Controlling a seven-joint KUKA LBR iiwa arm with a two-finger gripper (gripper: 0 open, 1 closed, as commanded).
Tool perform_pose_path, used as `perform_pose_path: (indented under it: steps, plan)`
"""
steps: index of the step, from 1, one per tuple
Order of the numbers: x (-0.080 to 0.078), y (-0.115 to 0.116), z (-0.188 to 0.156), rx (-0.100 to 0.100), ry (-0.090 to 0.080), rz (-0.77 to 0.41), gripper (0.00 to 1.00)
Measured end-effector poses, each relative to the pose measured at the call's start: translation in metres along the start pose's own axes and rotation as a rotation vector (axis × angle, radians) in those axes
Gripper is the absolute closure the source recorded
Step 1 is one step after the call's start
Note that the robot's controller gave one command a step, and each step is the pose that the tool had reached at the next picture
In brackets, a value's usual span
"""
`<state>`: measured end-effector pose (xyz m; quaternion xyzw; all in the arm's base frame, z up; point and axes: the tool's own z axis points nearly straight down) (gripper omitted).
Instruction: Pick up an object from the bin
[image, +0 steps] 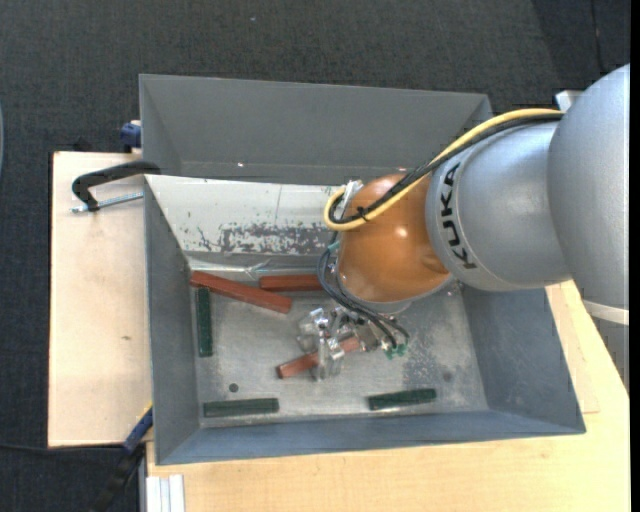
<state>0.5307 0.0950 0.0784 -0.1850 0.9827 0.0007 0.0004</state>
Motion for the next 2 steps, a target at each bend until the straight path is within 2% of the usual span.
perform_pose_path:
  steps: [1, 2]
  plan:
    - [-0.021, -0.021, -0.021, -0.001, -0.002, -0.017, 1.00]
    - [0.025, -0.003, -0.183, 0.002, -0.007, 0.000, 1.00]
